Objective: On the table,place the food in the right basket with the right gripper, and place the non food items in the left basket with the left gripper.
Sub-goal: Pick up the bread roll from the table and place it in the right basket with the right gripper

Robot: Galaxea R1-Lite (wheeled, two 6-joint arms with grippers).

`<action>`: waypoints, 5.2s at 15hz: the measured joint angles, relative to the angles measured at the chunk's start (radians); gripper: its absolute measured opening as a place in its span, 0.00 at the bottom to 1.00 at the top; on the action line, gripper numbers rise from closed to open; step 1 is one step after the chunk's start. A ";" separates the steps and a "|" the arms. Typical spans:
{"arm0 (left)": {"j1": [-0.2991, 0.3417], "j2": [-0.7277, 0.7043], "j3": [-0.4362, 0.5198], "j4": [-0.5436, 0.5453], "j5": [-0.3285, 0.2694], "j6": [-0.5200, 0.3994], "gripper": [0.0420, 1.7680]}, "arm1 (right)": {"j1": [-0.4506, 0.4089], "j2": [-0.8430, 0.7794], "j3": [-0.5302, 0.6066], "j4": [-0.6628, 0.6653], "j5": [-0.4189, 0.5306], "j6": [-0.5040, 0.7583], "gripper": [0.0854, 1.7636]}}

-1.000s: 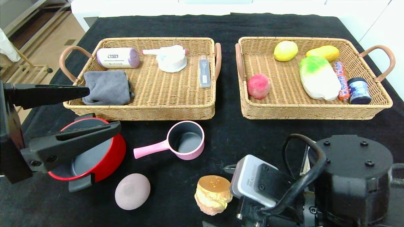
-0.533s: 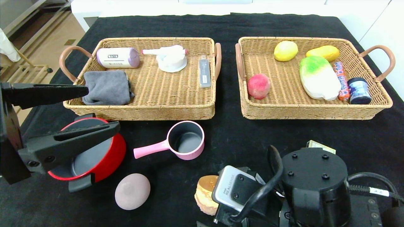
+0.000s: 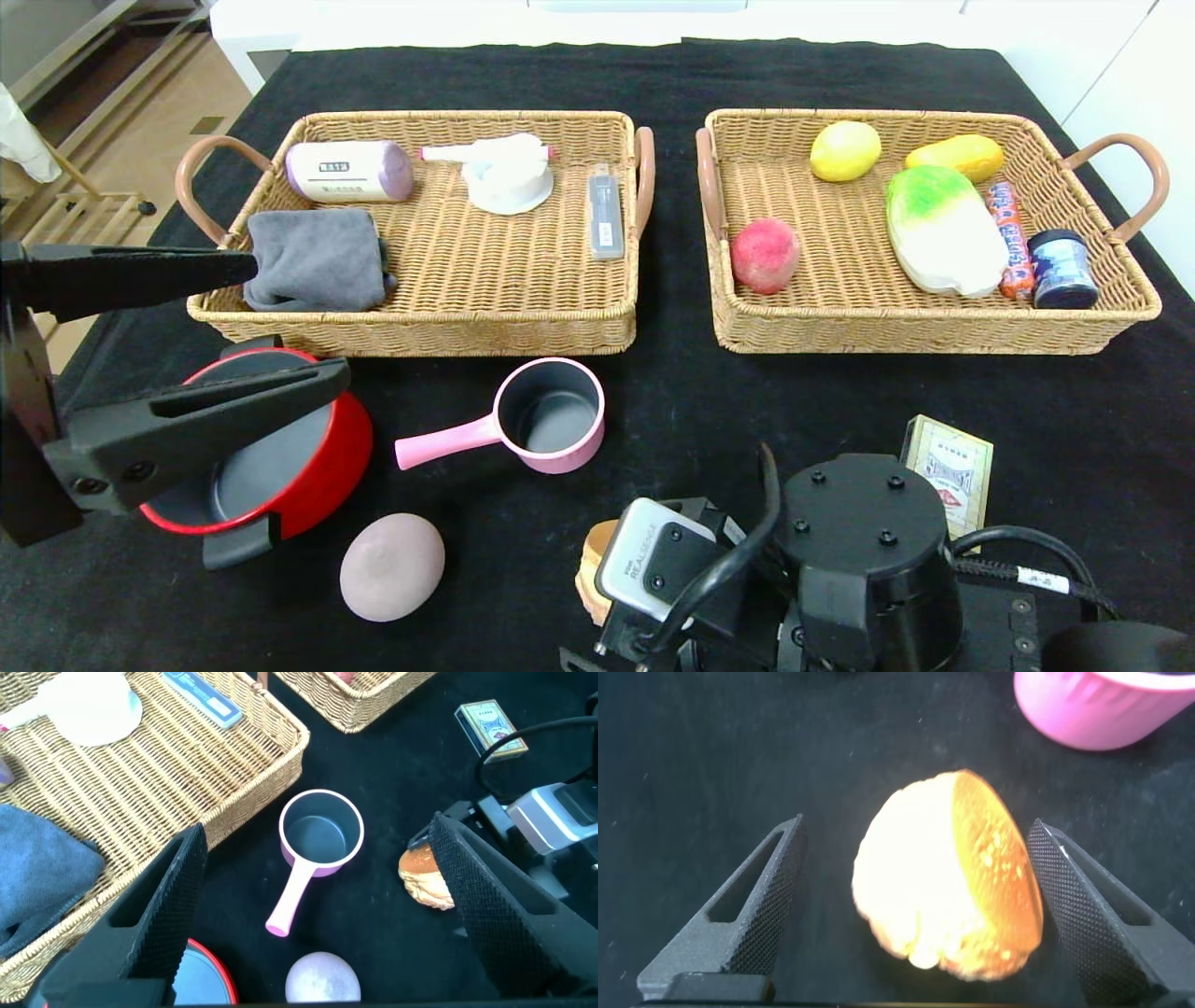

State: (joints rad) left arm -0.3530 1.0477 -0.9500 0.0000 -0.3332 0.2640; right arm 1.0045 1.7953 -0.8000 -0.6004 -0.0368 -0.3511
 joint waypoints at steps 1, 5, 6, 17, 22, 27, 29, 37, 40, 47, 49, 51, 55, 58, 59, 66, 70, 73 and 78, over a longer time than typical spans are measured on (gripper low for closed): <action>0.000 0.000 0.000 0.000 0.000 0.000 0.97 | -0.003 0.011 0.002 -0.023 0.000 0.001 0.97; 0.000 0.000 0.000 0.000 0.001 0.000 0.97 | -0.019 0.058 0.003 -0.084 0.000 0.005 0.97; 0.000 0.000 0.001 0.000 0.001 0.000 0.97 | -0.023 0.066 0.000 -0.088 0.000 0.005 0.97; 0.000 -0.001 0.002 0.000 0.001 0.000 0.97 | -0.026 0.080 -0.001 -0.090 0.000 0.016 0.49; 0.000 -0.001 0.002 0.000 0.001 0.000 0.97 | -0.026 0.080 -0.001 -0.090 0.001 0.018 0.44; 0.000 -0.001 0.002 0.000 0.001 0.000 0.97 | -0.029 0.076 0.003 -0.118 0.005 0.023 0.44; 0.000 -0.001 0.002 0.000 0.001 0.000 0.97 | -0.036 0.067 0.004 -0.120 0.005 0.041 0.44; 0.000 -0.001 0.002 0.002 0.000 0.000 0.97 | -0.116 -0.029 -0.019 -0.114 0.006 0.078 0.44; 0.000 -0.001 0.003 0.002 0.000 0.000 0.97 | -0.169 -0.077 -0.040 -0.109 0.005 0.116 0.44; 0.000 0.003 0.007 0.002 0.001 0.000 0.97 | -0.309 -0.178 -0.146 -0.019 0.004 0.176 0.44; 0.000 0.003 0.008 0.000 0.001 0.000 0.97 | -0.377 -0.196 -0.198 0.026 0.004 0.184 0.44; 0.000 0.003 0.008 0.000 0.001 0.000 0.97 | -0.444 -0.212 -0.231 0.042 0.005 0.187 0.44; 0.000 0.003 0.008 0.001 0.000 0.000 0.97 | -0.603 -0.230 -0.278 0.054 0.005 0.186 0.44; 0.000 0.003 0.008 0.001 0.000 0.000 0.97 | -0.728 -0.234 -0.302 0.067 0.013 0.186 0.44; 0.000 0.003 0.008 0.001 0.001 0.000 0.97 | -0.765 -0.233 -0.309 0.069 0.015 0.186 0.44; 0.000 0.005 0.010 0.001 0.001 0.000 0.97 | -0.952 -0.174 -0.354 0.067 0.017 0.196 0.44; 0.000 0.007 0.010 0.002 0.001 0.000 0.97 | -1.007 -0.136 -0.384 0.070 0.018 0.231 0.44; 0.000 0.008 0.010 0.002 0.001 0.000 0.97 | -1.031 -0.111 -0.400 0.072 0.019 0.250 0.44; 0.000 0.009 0.011 0.002 0.001 0.000 0.97 | -1.036 -0.091 -0.404 0.069 0.019 0.252 0.53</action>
State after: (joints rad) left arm -0.3530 1.0568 -0.9389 0.0017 -0.3319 0.2636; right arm -0.0311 1.7038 -1.2040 -0.5319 -0.0183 -0.0994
